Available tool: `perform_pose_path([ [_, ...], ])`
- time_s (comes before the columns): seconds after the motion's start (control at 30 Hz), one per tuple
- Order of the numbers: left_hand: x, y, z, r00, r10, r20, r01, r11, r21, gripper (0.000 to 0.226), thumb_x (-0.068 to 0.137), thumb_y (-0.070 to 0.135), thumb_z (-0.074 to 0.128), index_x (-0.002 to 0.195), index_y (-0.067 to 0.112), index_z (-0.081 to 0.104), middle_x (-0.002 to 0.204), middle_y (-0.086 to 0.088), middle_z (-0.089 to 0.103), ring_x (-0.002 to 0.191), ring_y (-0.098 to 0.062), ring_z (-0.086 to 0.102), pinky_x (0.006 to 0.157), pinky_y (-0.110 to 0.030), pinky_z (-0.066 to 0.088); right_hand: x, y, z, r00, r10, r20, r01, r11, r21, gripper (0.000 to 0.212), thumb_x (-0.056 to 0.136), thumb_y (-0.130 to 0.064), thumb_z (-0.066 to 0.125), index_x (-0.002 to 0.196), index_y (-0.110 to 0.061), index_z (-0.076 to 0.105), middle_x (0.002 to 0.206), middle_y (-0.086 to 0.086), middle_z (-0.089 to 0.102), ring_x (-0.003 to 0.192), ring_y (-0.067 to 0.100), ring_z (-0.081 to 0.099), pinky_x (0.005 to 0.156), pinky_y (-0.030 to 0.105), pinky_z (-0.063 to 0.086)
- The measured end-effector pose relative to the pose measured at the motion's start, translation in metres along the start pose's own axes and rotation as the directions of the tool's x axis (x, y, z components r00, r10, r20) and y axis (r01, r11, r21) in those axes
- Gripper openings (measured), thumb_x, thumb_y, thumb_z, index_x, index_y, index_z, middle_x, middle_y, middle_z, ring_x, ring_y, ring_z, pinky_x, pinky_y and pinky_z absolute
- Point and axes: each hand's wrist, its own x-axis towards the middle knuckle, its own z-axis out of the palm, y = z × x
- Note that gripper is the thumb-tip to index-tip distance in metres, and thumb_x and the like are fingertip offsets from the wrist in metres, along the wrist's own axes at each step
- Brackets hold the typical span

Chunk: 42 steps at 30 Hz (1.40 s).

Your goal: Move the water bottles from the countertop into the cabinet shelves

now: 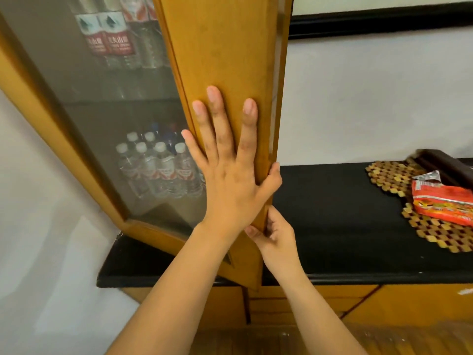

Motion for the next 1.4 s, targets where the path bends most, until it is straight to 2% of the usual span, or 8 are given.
perform_pose_path([
  [0.27, 0.007, 0.001, 0.011, 1.000, 0.000, 0.014, -0.001, 0.999, 0.045, 0.097, 0.082, 0.050, 0.050, 0.138, 0.034, -0.028, 0.146, -0.023, -0.003, 0.136, -0.046, -0.004, 0.110, -0.057, -0.010, 0.011, -0.001, -0.003, 0.997, -0.048, -0.055, 0.046, 0.998, -0.044, 0.030, 0.082, -0.014, 0.065, 0.089, -0.039, 0.050, 0.088, -0.021, 0.059, 0.088, -0.013, 0.057, 0.073, 0.001, 0.043],
  [0.47, 0.013, 0.001, 0.022, 1.000, -0.004, -0.002, 0.005, 0.996, 0.087, 0.100, 0.082, 0.049, 0.051, 0.140, 0.030, -0.027, 0.145, -0.025, 0.001, 0.135, -0.048, -0.001, 0.110, -0.057, -0.009, 0.020, 0.005, -0.002, 0.958, -0.141, -0.248, 0.114, 0.986, -0.118, 0.065, 0.074, -0.011, 0.073, 0.120, -0.042, 0.040, 0.129, -0.011, 0.039, 0.119, -0.006, 0.039, 0.093, -0.001, 0.032],
  [0.63, 0.032, 0.003, 0.042, 0.996, -0.050, 0.074, 0.039, 0.989, 0.143, 0.087, 0.080, 0.046, 0.062, 0.142, 0.012, 0.011, 0.146, -0.037, 0.019, 0.135, -0.052, 0.009, 0.108, -0.063, -0.002, 0.054, 0.014, -0.009, 0.932, -0.050, -0.359, 0.023, 0.997, -0.078, 0.085, 0.072, -0.013, 0.076, 0.139, -0.034, 0.027, 0.148, -0.004, 0.019, 0.134, 0.009, 0.026, 0.081, -0.010, 0.026],
  [0.7, 0.040, 0.002, 0.055, 0.994, -0.065, 0.092, 0.048, 0.982, 0.183, 0.086, 0.079, 0.045, 0.064, 0.144, 0.010, 0.018, 0.146, -0.036, 0.022, 0.135, -0.054, 0.015, 0.107, -0.065, 0.002, 0.071, 0.017, -0.014, 0.931, -0.029, -0.364, 0.000, 0.997, -0.080, 0.091, 0.072, -0.016, 0.076, 0.143, -0.033, 0.021, 0.151, -0.005, 0.013, 0.137, 0.011, 0.021, 0.088, -0.005, 0.025],
  [0.83, 0.054, -0.003, 0.079, 0.993, -0.080, 0.083, 0.057, 0.966, 0.251, 0.084, 0.076, 0.043, 0.065, 0.143, 0.009, 0.027, 0.145, -0.034, 0.027, 0.134, -0.054, 0.021, 0.106, -0.066, 0.007, 0.103, 0.026, -0.023, 0.944, 0.013, -0.331, -0.050, 0.994, -0.101, 0.098, 0.074, -0.023, 0.075, 0.147, -0.030, 0.010, 0.156, -0.004, 0.005, 0.142, 0.015, 0.011, 0.105, 0.029, 0.026],
  [1.0, 0.065, -0.013, 0.104, 0.995, -0.073, 0.063, 0.053, 0.960, 0.275, 0.086, 0.077, 0.050, 0.062, 0.144, 0.010, 0.027, 0.146, -0.031, 0.027, 0.135, -0.051, 0.022, 0.107, -0.064, 0.006, 0.134, 0.038, -0.028, 0.956, 0.063, -0.285, -0.093, 0.991, -0.093, 0.099, 0.076, -0.028, 0.072, 0.148, -0.026, 0.004, 0.158, -0.004, 0.003, 0.144, 0.017, 0.007, 0.104, 0.025, 0.017],
  [1.13, 0.074, -0.019, 0.118, 0.994, -0.078, 0.076, 0.057, 0.968, 0.244, 0.087, 0.082, 0.067, 0.045, 0.145, 0.011, 0.025, 0.149, -0.029, 0.023, 0.137, -0.049, 0.017, 0.107, -0.063, -0.001, 0.155, 0.041, -0.029, 0.950, 0.089, -0.300, -0.118, 0.990, -0.081, 0.098, 0.077, -0.029, 0.071, 0.148, -0.024, 0.004, 0.158, -0.002, 0.005, 0.144, 0.019, 0.009, 0.106, 0.026, 0.017],
  [1.4, 0.077, -0.028, 0.134, 0.999, -0.045, 0.024, 0.037, 0.965, 0.260, 0.084, 0.082, 0.070, 0.033, 0.143, 0.013, 0.025, 0.147, -0.027, 0.028, 0.135, -0.045, 0.014, 0.108, -0.063, -0.001, 0.168, 0.049, -0.032, 0.956, 0.087, -0.281, -0.125, 0.985, -0.117, 0.093, 0.077, -0.034, 0.069, 0.148, -0.024, 0.010, 0.157, -0.001, 0.013, 0.143, 0.020, 0.015, 0.110, 0.035, 0.022],
])
